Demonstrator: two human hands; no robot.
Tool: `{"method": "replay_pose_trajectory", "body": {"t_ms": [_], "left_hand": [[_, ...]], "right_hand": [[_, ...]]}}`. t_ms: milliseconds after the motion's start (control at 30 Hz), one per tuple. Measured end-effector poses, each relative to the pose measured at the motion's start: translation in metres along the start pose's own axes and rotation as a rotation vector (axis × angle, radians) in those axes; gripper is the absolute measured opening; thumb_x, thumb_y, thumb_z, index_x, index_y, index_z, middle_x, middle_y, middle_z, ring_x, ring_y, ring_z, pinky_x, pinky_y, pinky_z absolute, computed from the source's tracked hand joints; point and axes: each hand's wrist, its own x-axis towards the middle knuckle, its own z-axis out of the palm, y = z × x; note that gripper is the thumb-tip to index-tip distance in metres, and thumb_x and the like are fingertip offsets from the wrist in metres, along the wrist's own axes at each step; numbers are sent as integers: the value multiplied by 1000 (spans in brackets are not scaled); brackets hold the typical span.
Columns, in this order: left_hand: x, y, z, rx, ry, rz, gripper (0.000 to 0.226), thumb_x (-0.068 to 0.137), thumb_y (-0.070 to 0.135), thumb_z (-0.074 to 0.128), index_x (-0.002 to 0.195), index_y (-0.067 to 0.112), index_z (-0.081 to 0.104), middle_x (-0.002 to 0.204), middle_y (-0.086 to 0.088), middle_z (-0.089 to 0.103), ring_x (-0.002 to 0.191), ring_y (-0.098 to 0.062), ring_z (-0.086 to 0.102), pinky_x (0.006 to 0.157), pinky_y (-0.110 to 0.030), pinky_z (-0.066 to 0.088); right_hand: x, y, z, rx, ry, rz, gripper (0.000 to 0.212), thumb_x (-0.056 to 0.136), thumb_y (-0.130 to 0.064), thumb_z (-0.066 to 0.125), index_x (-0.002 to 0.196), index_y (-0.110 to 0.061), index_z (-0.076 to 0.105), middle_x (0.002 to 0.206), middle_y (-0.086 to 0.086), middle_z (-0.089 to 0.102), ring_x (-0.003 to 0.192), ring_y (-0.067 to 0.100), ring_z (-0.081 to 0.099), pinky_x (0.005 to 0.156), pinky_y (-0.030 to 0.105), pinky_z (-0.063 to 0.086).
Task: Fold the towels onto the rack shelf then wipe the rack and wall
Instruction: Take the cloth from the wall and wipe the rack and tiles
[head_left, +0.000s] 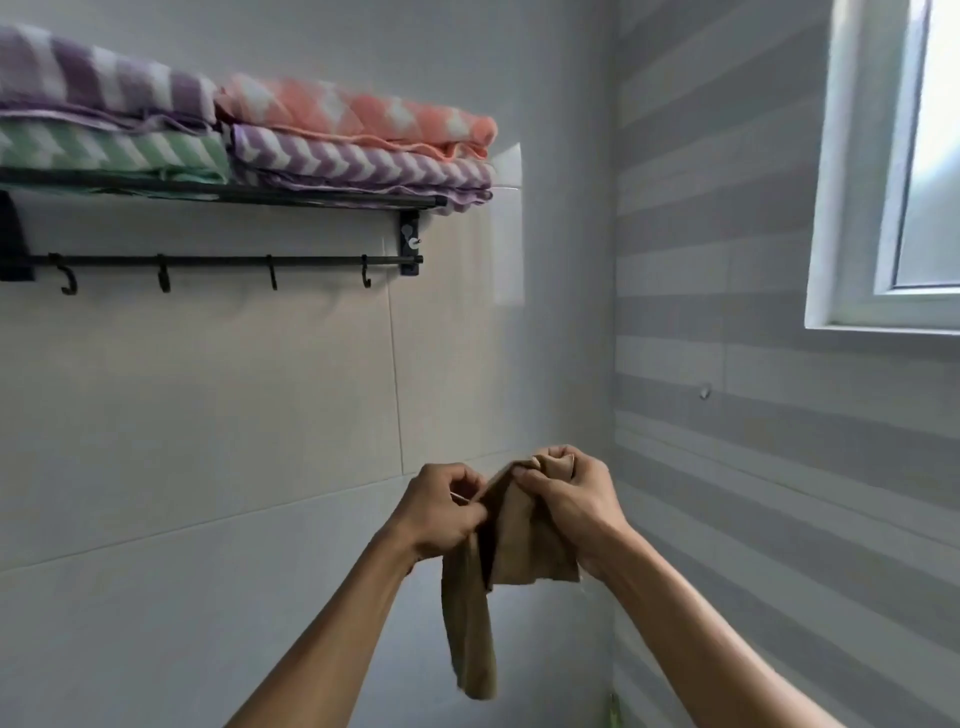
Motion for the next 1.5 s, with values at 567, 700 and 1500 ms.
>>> {"method": "replay_pose_trajectory", "body": {"t_ms": [567, 700, 1500], "left_hand": [[123, -4, 45, 55, -101, 224, 17, 97, 22, 58, 81, 30, 60, 91, 4, 69, 92, -19, 65, 82, -32, 51], [163, -17, 32, 83, -181, 271, 4, 96, 28, 63, 92, 27, 62, 92, 5, 68, 88, -15, 64, 74, -25, 47], [352, -18, 167, 17, -712, 499, 40, 81, 10, 81, 108, 24, 54, 74, 7, 66, 58, -4, 57, 58, -22, 47]], "right_hand": [[70, 38, -37, -673, -69, 25, 3, 85, -22, 67, 83, -22, 69, 73, -5, 65, 68, 10, 55, 62, 25, 44], [100, 42, -27, -382, 131, 87, 15, 90, -11, 52, 88, -12, 67, 72, -1, 63, 70, 14, 54, 64, 28, 43], [216, 63, -166, -664, -83, 263, 19, 91, -12, 73, 108, -18, 64, 83, 9, 71, 62, 16, 63, 59, 32, 54]]}}
